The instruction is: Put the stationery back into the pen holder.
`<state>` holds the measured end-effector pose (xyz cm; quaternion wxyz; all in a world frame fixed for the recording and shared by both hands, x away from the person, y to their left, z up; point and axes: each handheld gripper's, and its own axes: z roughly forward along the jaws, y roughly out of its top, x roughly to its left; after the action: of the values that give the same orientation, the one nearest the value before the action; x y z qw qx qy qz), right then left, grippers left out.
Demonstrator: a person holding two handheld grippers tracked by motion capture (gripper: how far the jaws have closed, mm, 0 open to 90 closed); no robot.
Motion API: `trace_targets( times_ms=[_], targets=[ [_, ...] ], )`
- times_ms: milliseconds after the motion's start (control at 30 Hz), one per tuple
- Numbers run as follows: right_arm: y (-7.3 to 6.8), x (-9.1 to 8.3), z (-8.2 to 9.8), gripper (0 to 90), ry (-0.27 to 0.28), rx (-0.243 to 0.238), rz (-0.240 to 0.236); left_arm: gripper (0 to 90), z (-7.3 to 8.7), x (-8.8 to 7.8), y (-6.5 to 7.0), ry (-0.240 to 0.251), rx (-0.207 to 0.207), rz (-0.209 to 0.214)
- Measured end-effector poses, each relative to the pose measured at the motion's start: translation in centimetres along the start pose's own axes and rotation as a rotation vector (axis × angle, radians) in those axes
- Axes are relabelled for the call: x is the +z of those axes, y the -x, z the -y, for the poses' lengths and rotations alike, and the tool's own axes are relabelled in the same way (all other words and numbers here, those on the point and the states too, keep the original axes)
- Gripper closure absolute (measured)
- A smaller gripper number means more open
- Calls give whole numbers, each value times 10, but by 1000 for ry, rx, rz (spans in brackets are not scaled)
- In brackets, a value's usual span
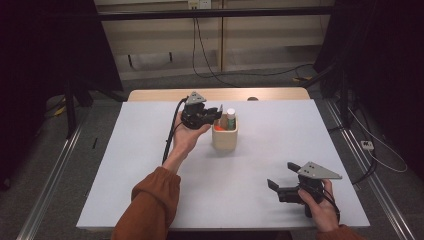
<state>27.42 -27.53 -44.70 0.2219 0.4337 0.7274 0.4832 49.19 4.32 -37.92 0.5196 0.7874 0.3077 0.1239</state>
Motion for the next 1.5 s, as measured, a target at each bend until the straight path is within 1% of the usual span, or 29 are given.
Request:
trace_targets(
  times_ms=[33,100,133,167,200,300,333,367,400,467,500,533,567,600,667,733,800,833,867,900,967,1067,1133,1200,1300,1500],
  targets=[
    [0,0,0,43,-1,-3,0,639,0,-1,0,-6,4,-3],
    [0,0,0,43,-1,-5,-1,616,0,-1,1,-10,3,0],
    [0,0,0,43,1,-3,0,589,-1,-2,2,-17,0,0],
    [0,0,0,43,2,-2,0,577,0,-3,2,-13,-10,10],
    [0,-1,0,43,0,-5,0,556,-1,-4,2,-7,-17,10],
    [0,0,0,43,0,-4,0,401,-3,-8,3,-17,-16,-2],
    [0,0,0,43,1,-1,2,344,-3,-9,3,-15,-24,1],
    [0,0,0,43,1,-1,2,308,-3,-10,2,-22,-26,10],
    [0,0,0,42,1,-1,1,286,-3,-12,3,-31,-27,9],
    [0,0,0,42,-3,-5,3,215,-3,-14,4,-44,-17,-10],
    [0,0,0,42,-3,-4,3,185,-2,-14,4,-46,-22,-5],
    [0,0,0,42,-3,-6,1,172,-2,-15,4,-46,-22,3],
    [0,0,0,42,-4,-6,2,164,-2,-15,4,-48,-20,1],
    [0,0,0,42,-3,-6,2,147,-2,-15,5,-53,-16,-10],
    [0,0,0,42,-2,-6,3,104,-3,-15,5,-53,-11,-16],
    [0,0,0,42,-3,-5,4,92,-3,-16,6,-58,-2,-20],
    [0,0,0,42,-2,-6,4,79,-4,-18,8,-63,-2,-23],
    [0,0,0,42,-1,-5,3,72,-4,-19,8,-73,3,-14],
    [0,0,0,42,-2,-4,3,70,-4,-20,9,-76,-9,4],
    [0,0,0,42,-3,-4,3,70,-5,-22,9,-83,-11,14],
    [0,0,0,42,-5,-6,3,60,-6,-26,11,-77,10,19],
    [0,0,0,42,-5,-5,3,57,-7,-31,12,-69,12,30],
    [0,0,0,42,-5,-6,4,57,-6,-35,13,-65,16,30],
    [0,0,0,42,-5,-7,4,57,-6,-39,13,-64,18,20],
    [-1,1,0,42,-6,-4,4,60,-3,-44,13,-77,26,31],
    [-1,1,0,42,-7,-5,4,62,3,-53,13,-60,25,17]
  ],
)
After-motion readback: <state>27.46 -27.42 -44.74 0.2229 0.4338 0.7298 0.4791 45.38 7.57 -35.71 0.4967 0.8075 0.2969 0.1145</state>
